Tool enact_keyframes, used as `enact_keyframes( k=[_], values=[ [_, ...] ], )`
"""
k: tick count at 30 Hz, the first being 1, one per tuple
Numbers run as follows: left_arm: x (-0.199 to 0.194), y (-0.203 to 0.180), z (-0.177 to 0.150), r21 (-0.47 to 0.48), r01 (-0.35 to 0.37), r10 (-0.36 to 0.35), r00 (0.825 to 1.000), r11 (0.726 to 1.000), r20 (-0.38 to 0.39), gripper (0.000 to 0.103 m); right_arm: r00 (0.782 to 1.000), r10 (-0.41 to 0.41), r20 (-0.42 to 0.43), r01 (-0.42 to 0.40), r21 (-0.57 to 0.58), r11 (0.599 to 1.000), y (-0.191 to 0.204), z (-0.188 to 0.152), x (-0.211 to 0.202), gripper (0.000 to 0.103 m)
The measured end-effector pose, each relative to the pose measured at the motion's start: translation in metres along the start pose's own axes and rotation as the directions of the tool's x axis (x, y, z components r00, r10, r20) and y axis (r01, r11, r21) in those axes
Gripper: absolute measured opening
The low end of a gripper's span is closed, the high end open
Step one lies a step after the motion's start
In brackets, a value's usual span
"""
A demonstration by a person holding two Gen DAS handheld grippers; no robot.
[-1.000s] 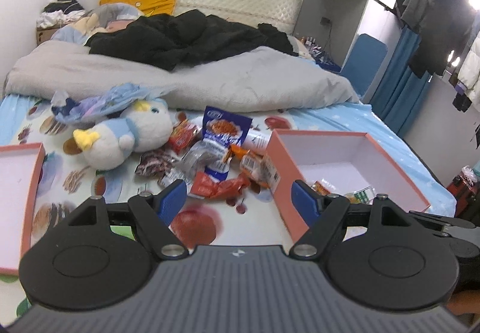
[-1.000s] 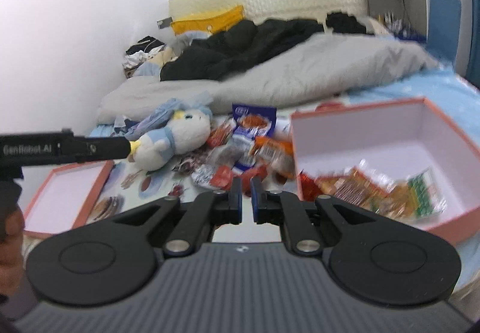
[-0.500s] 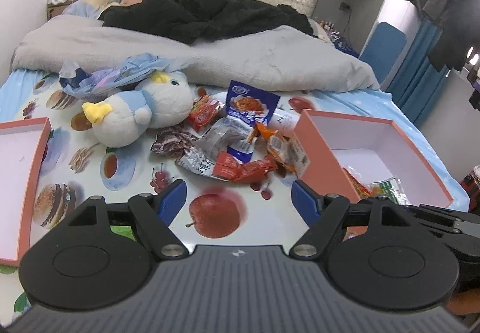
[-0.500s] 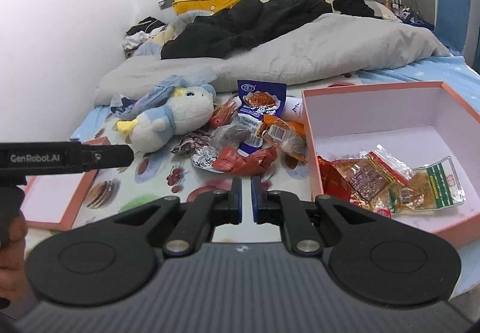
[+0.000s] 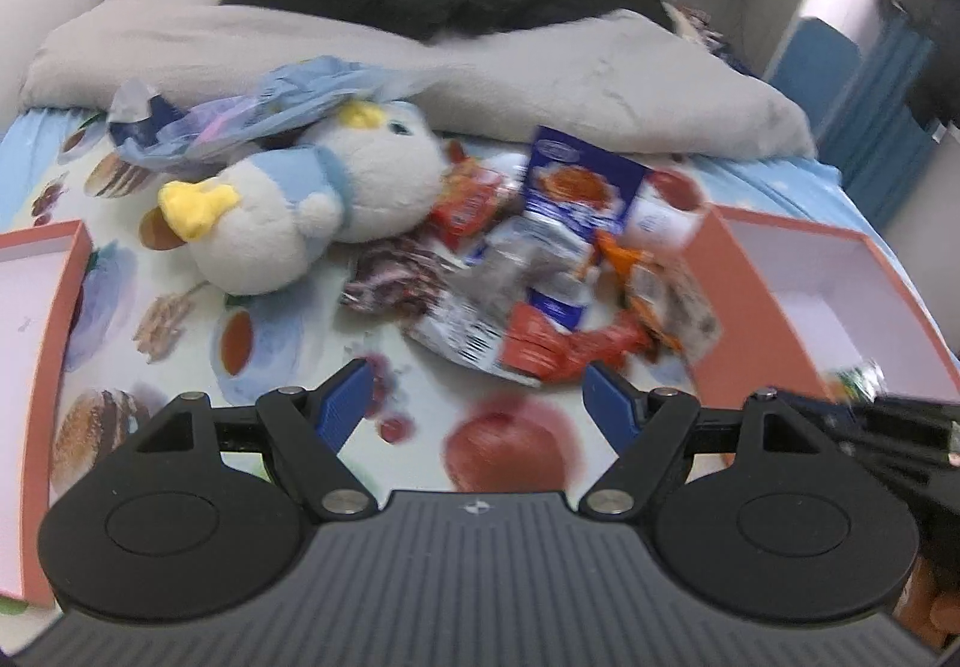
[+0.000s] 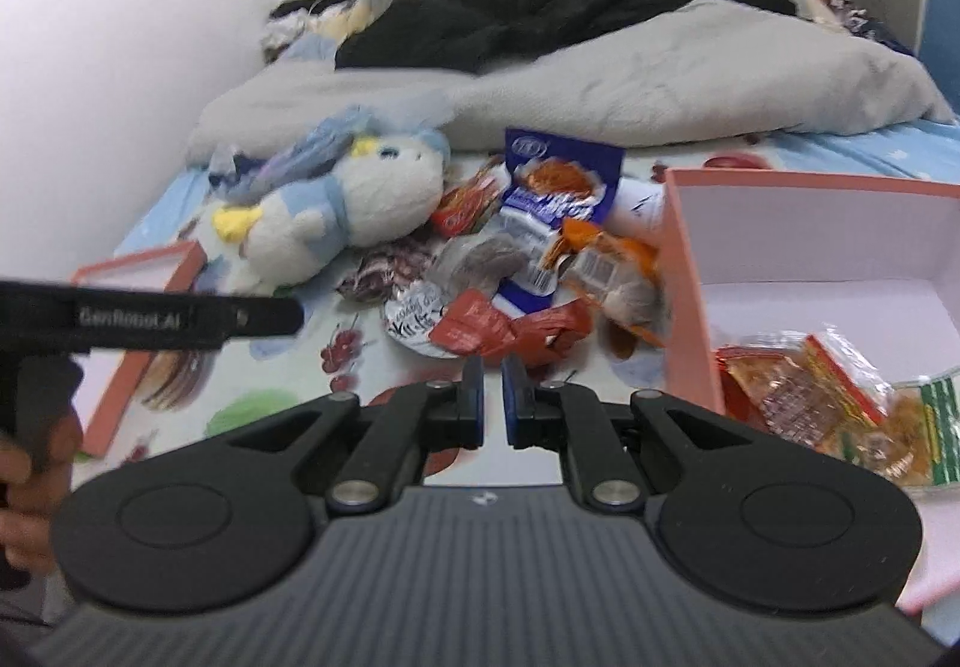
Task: Organize snacks
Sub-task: 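Move both open tools back to the snack pile, then grasp the clear jerky packet with left tool while right grasps red packet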
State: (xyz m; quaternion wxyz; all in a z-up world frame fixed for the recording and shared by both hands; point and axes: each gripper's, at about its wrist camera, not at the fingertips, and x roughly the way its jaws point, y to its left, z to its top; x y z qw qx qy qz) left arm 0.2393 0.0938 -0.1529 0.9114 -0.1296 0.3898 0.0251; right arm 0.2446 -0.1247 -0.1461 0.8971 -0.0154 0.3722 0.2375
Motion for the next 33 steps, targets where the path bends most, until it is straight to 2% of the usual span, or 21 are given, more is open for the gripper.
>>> enact_keyframes(
  k=[1,2,4,10,13,20,24,27,30,33],
  values=[
    [0.006,0.007,0.002,-0.019,0.001,-0.001,1.000,1.000,-0.004,0.081,1.000,0.006,-0.013,-0.006,-0.005,1.000,0.001,0.002,0.007,0.019],
    [0.014,0.015,0.005,-0.037,0.005,-0.005,1.000,0.999,-0.008,0.081,1.000,0.014,-0.023,-0.014,-0.008,1.000,0.002,0.003,0.015,0.044],
    [0.027,0.025,0.009,-0.052,-0.007,0.006,1.000,0.999,-0.013,0.081,0.999,0.022,-0.026,-0.022,-0.006,1.000,0.003,0.005,0.028,0.061],
    [0.068,0.046,0.019,-0.083,0.018,-0.021,0.999,0.996,-0.036,0.081,0.998,0.013,-0.069,-0.017,-0.059,0.998,0.006,0.014,0.078,0.059],
    [0.087,0.049,0.026,-0.071,0.041,-0.044,0.998,0.997,-0.037,0.081,0.997,-0.023,-0.080,0.012,-0.133,0.991,0.010,0.017,0.099,0.059],
    [0.127,0.040,0.049,-0.003,0.150,-0.150,0.987,0.989,-0.050,0.081,0.988,-0.092,-0.127,0.051,-0.291,0.955,0.009,0.022,0.137,0.058],
    [0.148,0.027,0.059,0.077,0.208,-0.202,0.977,0.975,-0.071,0.080,0.981,-0.119,-0.154,0.043,-0.428,0.903,0.013,0.024,0.146,0.059],
    [0.163,0.019,0.066,0.132,0.234,-0.223,0.970,0.963,-0.092,0.080,0.977,-0.124,-0.171,0.029,-0.476,0.879,0.014,0.028,0.151,0.060],
    [0.180,0.012,0.072,0.168,0.263,-0.248,0.963,0.950,-0.108,0.080,0.971,-0.151,-0.187,0.019,-0.564,0.826,0.021,0.025,0.158,0.062],
    [0.194,0.006,0.075,0.196,0.281,-0.260,0.957,0.939,-0.127,0.078,0.964,-0.169,-0.205,0.009,-0.611,0.792,0.026,0.023,0.166,0.064]
  ],
)
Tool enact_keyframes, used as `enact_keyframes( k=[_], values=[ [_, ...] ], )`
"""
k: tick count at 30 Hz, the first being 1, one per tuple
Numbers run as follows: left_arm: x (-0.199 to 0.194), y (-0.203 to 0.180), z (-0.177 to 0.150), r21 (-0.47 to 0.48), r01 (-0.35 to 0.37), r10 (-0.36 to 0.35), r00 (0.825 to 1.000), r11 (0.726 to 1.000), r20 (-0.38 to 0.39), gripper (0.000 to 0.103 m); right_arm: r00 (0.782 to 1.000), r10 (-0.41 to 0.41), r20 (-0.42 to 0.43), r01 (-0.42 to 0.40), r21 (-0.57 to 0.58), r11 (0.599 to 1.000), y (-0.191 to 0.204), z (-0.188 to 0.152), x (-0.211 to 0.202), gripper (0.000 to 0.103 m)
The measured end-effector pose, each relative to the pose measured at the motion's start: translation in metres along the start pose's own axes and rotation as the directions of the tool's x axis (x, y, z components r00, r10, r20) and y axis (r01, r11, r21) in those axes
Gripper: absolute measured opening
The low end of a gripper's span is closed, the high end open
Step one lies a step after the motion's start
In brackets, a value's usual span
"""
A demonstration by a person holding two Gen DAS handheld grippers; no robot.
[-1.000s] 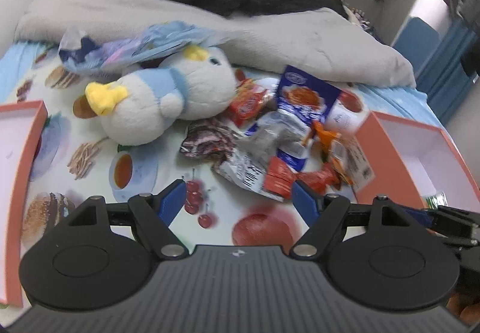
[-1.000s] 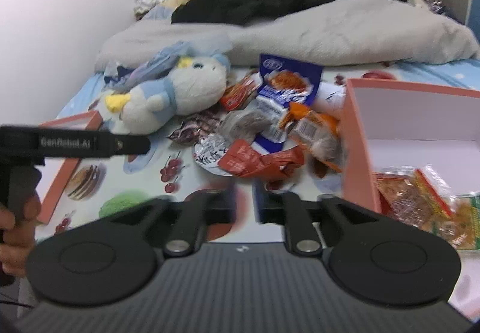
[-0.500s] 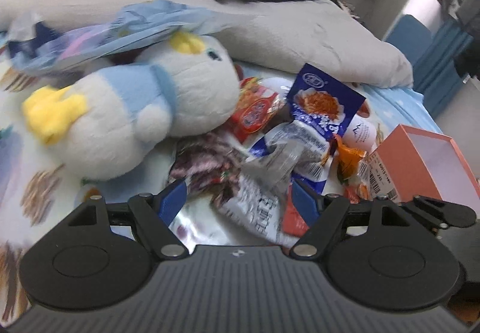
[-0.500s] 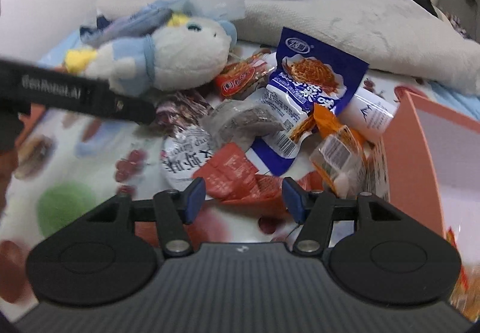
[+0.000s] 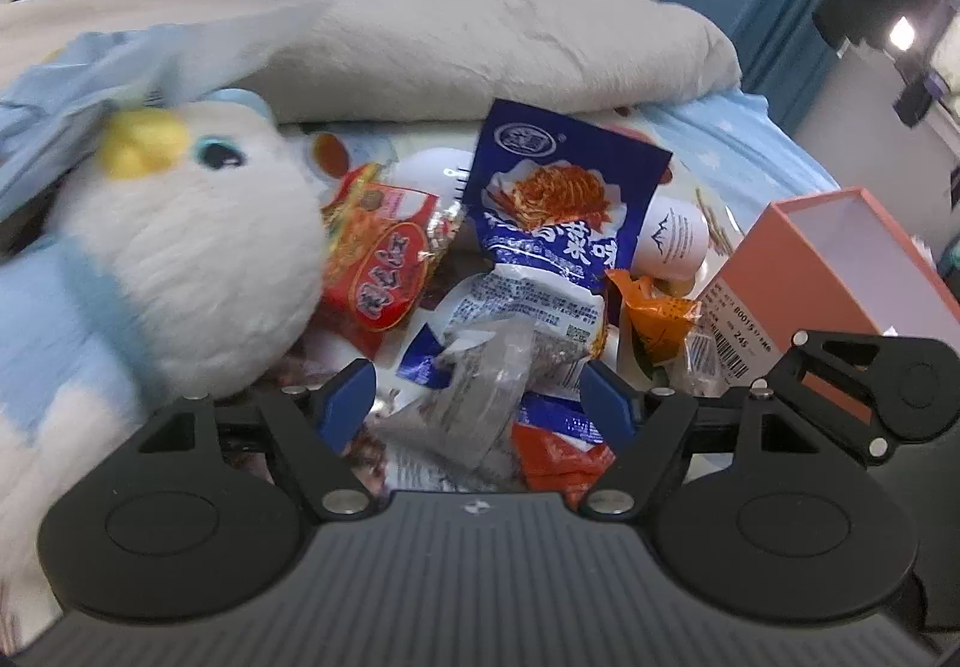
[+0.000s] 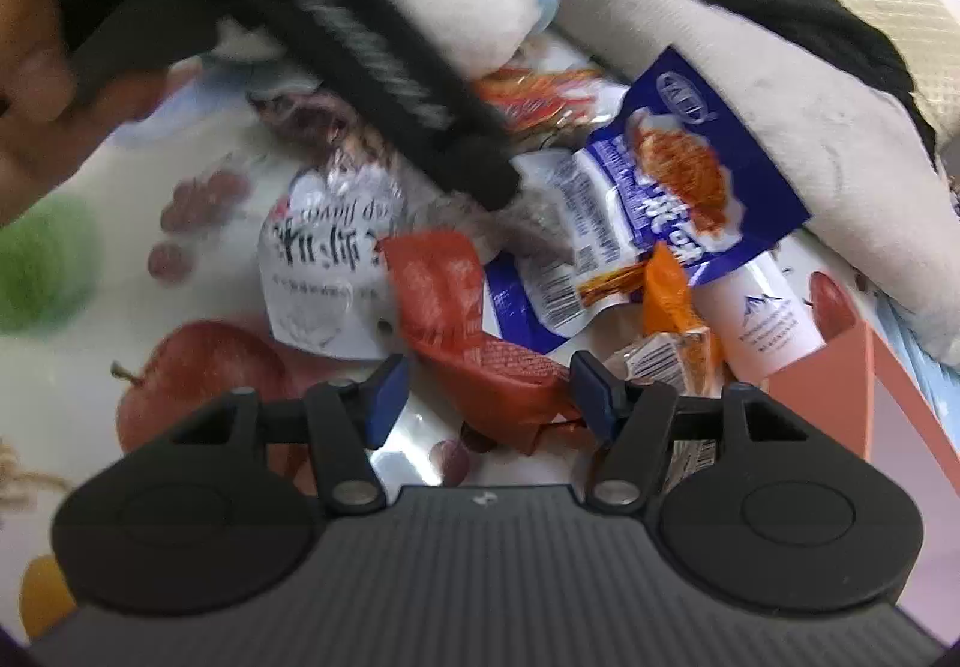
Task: Organize snacks
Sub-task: 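Grasp the clear jerky packet with left tool while right grasps red packet, then lift both held packets up and carry them over the pink box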
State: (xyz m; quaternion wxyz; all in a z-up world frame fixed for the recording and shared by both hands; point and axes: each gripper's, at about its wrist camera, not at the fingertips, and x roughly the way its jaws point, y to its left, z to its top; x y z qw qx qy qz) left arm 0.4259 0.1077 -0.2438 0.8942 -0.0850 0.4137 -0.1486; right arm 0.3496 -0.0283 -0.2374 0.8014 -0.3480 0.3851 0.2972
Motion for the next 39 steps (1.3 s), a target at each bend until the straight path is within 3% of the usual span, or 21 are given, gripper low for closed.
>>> enact_keyframes(
  k=[10,12,14,19,20,22,30,39],
  values=[
    [0.028,-0.002,-0.001,0.050,-0.010,0.013,0.999,0.999,-0.051,0.056,0.997,-0.083,-0.009,0.080,-0.156,0.985,0.020,0.005,0.012,0.063],
    [0.026,0.000,-0.001,0.037,-0.017,0.019,0.998,0.999,-0.052,0.049,0.994,-0.107,-0.003,0.105,-0.167,0.980,0.023,0.005,0.012,0.055],
    [0.024,0.002,-0.001,0.026,-0.022,0.023,0.998,0.999,-0.056,0.044,0.993,-0.122,-0.002,0.120,-0.174,0.977,0.025,0.006,0.010,0.053],
    [0.012,0.001,-0.004,0.001,-0.060,0.060,0.997,0.998,-0.053,0.040,0.993,-0.115,0.010,0.115,-0.180,0.977,0.023,0.001,-0.001,0.044],
    [0.009,0.001,-0.005,-0.010,-0.066,0.065,0.997,0.998,-0.051,0.040,0.994,-0.107,0.011,0.108,-0.180,0.978,0.023,0.001,-0.005,0.024],
    [0.002,0.000,-0.006,-0.027,-0.075,0.074,0.996,0.997,-0.046,0.040,0.994,-0.111,0.007,0.110,-0.161,0.981,0.018,-0.002,-0.008,0.019],
    [-0.037,-0.011,-0.018,-0.091,-0.117,0.115,0.993,0.989,-0.029,0.039,0.997,-0.071,0.009,0.071,-0.087,0.994,0.016,-0.019,-0.035,0.017],
    [-0.083,-0.029,-0.050,-0.139,-0.152,0.149,0.988,0.979,-0.034,0.039,0.999,0.020,0.042,-0.025,0.132,0.991,0.004,-0.030,-0.070,0.017]
  ],
)
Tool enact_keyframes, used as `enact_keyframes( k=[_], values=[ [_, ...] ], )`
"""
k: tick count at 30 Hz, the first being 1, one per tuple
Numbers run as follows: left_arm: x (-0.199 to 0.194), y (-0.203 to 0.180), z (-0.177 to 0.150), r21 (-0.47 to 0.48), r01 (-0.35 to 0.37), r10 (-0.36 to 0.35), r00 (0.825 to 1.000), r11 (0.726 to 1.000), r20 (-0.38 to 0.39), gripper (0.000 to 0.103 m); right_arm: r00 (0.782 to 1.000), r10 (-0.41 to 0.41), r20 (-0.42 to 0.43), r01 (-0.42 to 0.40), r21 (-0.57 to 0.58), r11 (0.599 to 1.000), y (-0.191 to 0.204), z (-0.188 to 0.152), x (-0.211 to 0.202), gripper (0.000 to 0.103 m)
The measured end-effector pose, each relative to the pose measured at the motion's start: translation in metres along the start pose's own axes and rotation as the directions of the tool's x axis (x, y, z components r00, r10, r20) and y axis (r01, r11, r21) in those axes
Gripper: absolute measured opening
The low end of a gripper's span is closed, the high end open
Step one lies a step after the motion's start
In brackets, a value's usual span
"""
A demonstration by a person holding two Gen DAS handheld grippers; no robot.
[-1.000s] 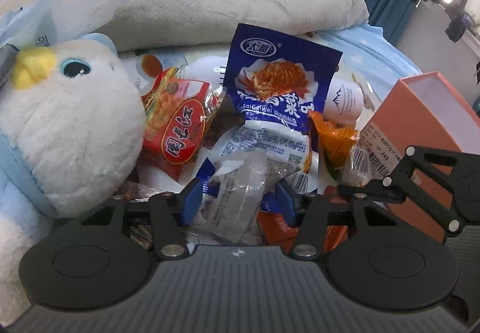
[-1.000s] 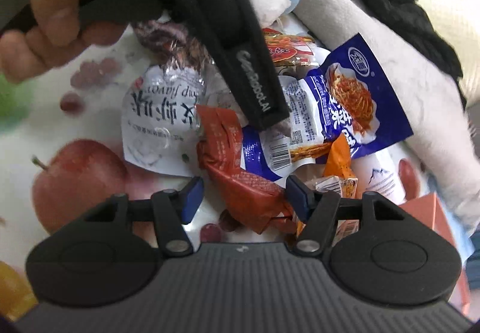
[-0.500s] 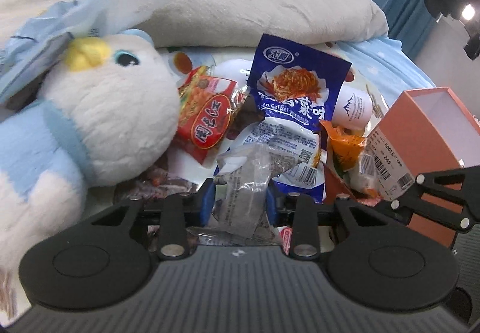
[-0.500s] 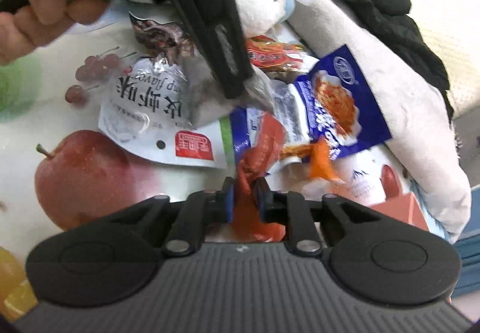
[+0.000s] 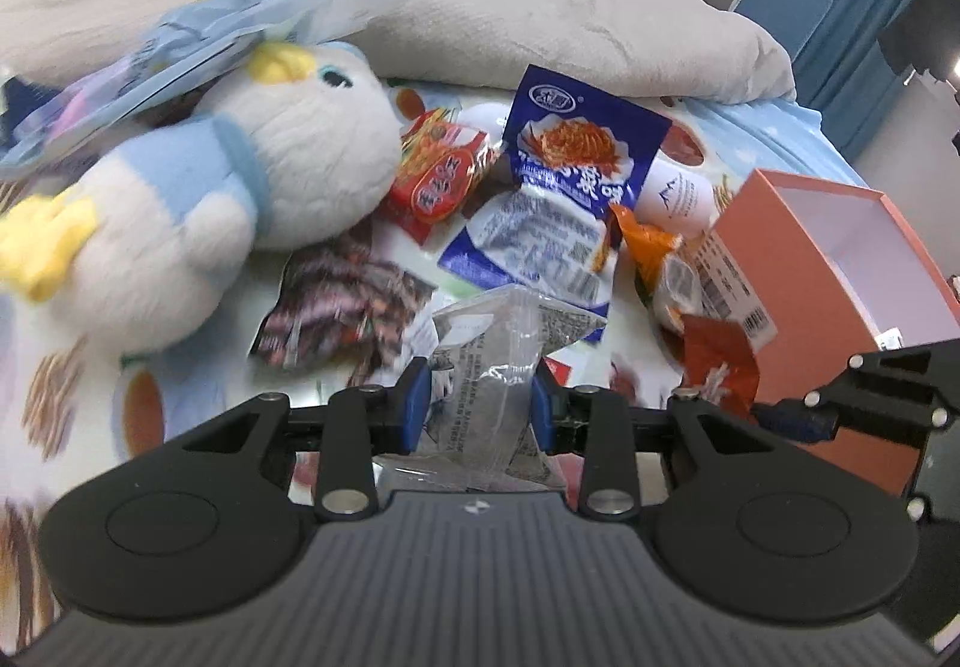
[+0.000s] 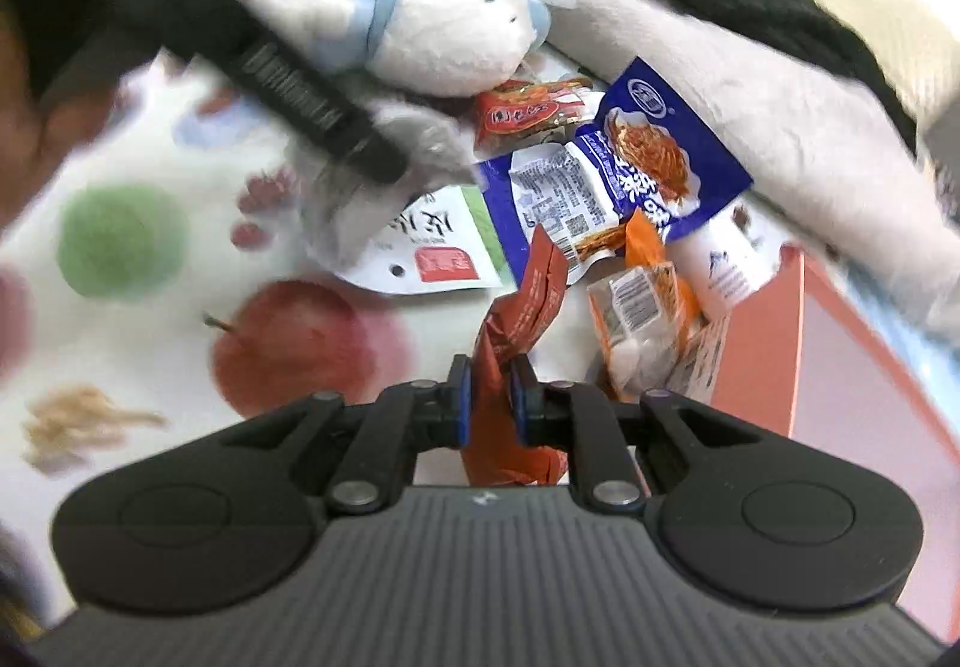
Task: Organize snacks
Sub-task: 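Lift both held packets up and carry them over the pink box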
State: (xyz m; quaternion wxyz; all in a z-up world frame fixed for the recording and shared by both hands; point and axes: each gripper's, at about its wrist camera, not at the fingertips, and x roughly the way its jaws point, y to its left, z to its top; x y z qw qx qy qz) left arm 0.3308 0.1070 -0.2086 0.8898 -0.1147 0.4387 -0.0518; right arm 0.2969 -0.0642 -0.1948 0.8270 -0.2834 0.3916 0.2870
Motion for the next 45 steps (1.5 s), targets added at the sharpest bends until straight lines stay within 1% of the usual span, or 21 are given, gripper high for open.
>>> enact_keyframes(
  k=[2,4,6,10,12,15,17,20,25,29,34,37,40,45],
  values=[
    [-0.012,-0.002,-0.010,-0.009,-0.009,0.009,1.000,1.000,0.003,0.039,1.000,-0.007,0.014,0.006,0.029,1.000,0.000,-0.003,-0.008,0.017],
    [-0.021,-0.004,-0.019,-0.020,-0.012,0.012,1.000,1.000,0.006,0.039,0.999,0.017,0.032,-0.021,0.114,0.993,-0.005,-0.008,-0.016,0.017],
    [-0.031,-0.007,-0.029,-0.034,-0.014,0.015,1.000,0.999,0.011,0.039,0.997,0.065,0.030,-0.070,0.222,0.973,-0.013,-0.016,-0.021,0.017],
    [-0.048,-0.013,-0.048,-0.057,-0.015,0.016,1.000,0.998,0.016,0.039,0.996,0.070,0.049,-0.082,0.322,0.943,-0.012,-0.033,-0.034,0.017],
    [-0.055,-0.017,-0.058,-0.065,-0.020,0.022,1.000,0.998,0.017,0.039,0.994,0.084,0.066,-0.102,0.369,0.924,-0.010,-0.042,-0.041,0.017],
    [-0.066,-0.022,-0.073,-0.085,-0.035,0.037,0.999,0.996,0.021,0.039,0.993,0.089,0.075,-0.111,0.396,0.911,-0.002,-0.052,-0.052,0.017],
    [-0.071,-0.025,-0.083,-0.107,-0.041,0.042,0.999,0.993,0.011,0.039,0.992,0.097,0.086,-0.124,0.406,0.905,0.005,-0.057,-0.060,0.017],
    [-0.078,-0.037,-0.096,-0.100,-0.067,0.068,0.998,0.993,0.007,0.039,0.991,0.096,0.090,-0.125,0.417,0.900,0.013,-0.063,-0.069,0.017],
    [-0.090,-0.051,-0.108,-0.126,-0.047,0.048,0.999,0.991,0.010,0.039,0.991,0.081,0.104,-0.119,0.440,0.890,0.019,-0.074,-0.084,0.017],
    [-0.099,-0.062,-0.104,-0.116,-0.036,0.040,0.999,0.993,0.027,0.039,0.991,0.052,0.127,-0.105,0.459,0.882,0.013,-0.079,-0.099,0.017],
    [-0.114,-0.076,-0.088,-0.115,-0.015,0.022,0.998,0.993,0.062,0.039,0.986,0.010,0.168,-0.091,0.482,0.872,-0.004,-0.076,-0.119,0.017],
    [-0.123,-0.084,-0.076,-0.116,0.002,0.008,0.996,0.993,0.084,0.039,0.980,-0.016,0.199,-0.086,0.490,0.868,-0.014,-0.072,-0.132,0.017],
    [-0.133,-0.094,-0.063,-0.098,0.007,0.003,0.994,0.995,0.110,0.039,0.972,-0.041,0.229,-0.080,0.495,0.865,-0.025,-0.068,-0.145,0.017],
    [-0.146,-0.110,-0.041,-0.082,0.026,-0.014,0.989,0.996,0.148,0.039,0.961,-0.087,0.262,-0.057,0.497,0.866,-0.043,-0.062,-0.163,0.017]
  ],
)
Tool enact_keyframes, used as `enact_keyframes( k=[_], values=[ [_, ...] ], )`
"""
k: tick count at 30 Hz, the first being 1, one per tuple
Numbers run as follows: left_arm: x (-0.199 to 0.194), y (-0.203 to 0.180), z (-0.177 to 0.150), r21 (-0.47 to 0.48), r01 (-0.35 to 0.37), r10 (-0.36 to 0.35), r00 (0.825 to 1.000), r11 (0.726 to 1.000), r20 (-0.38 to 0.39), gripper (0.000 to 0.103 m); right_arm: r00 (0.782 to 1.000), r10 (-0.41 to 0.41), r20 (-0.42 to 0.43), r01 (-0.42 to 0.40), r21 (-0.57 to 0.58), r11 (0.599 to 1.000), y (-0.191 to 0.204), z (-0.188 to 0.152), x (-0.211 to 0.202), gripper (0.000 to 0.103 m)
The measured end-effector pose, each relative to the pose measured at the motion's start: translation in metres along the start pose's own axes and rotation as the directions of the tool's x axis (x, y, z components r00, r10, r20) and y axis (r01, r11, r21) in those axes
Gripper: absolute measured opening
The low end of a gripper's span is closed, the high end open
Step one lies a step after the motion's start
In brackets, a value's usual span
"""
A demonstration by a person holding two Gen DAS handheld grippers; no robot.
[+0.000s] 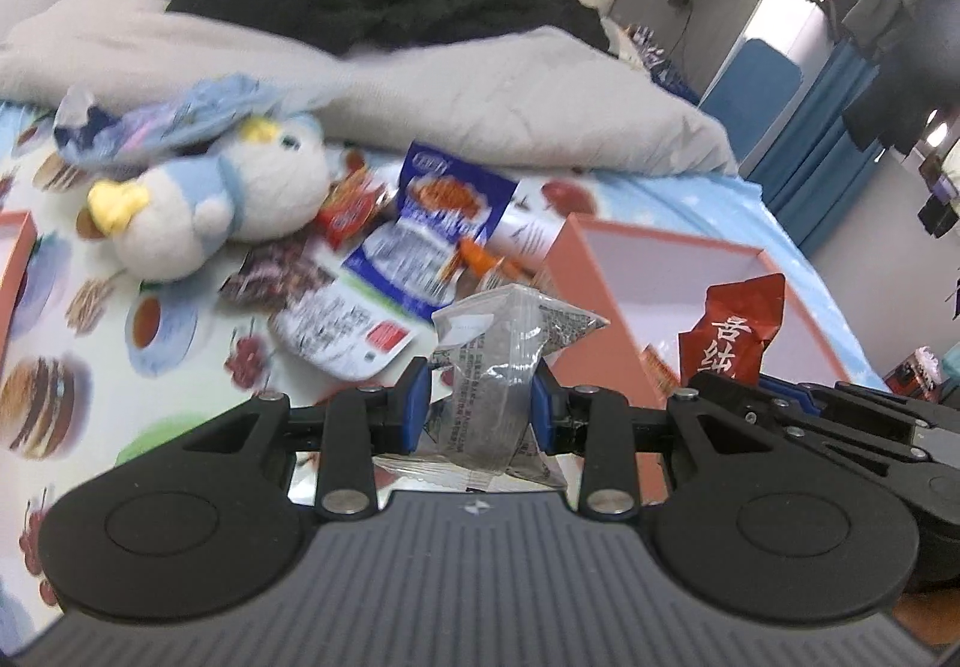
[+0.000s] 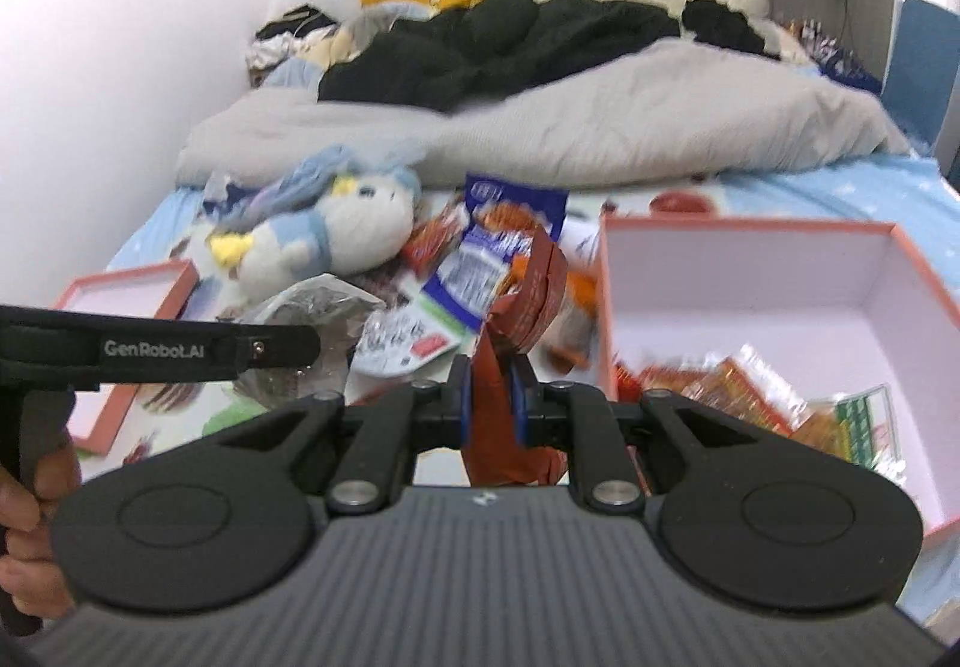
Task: Organize snacks
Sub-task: 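Lift both held packets up and carry them over the pink box, then lower both packets into the pink box and open both tools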
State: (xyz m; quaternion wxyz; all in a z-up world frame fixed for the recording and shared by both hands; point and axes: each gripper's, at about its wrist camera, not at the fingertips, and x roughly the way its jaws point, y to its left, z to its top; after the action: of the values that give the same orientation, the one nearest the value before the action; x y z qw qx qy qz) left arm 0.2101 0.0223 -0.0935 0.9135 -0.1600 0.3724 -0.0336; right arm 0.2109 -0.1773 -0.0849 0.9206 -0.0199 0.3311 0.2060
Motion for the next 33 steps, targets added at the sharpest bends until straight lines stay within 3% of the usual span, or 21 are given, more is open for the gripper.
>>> enact_keyframes(
  k=[17,23,33],
  values=[
    [-0.019,-0.085,0.056,0.070,0.118,-0.124,0.988,0.991,0.088,0.039,0.985,-0.083,0.153,0.083,0.005,0.997,-0.045,0.055,-0.047,0.017],
    [0.000,-0.115,0.057,0.102,0.163,-0.170,0.983,0.981,0.064,0.039,0.976,-0.146,0.162,0.147,0.005,0.989,-0.066,0.049,-0.052,0.017],
    [0.071,-0.154,0.047,0.146,0.182,-0.172,0.982,0.973,-0.076,0.039,0.977,-0.197,0.080,0.190,0.086,0.978,-0.121,0.026,-0.029,0.017]
  ],
)
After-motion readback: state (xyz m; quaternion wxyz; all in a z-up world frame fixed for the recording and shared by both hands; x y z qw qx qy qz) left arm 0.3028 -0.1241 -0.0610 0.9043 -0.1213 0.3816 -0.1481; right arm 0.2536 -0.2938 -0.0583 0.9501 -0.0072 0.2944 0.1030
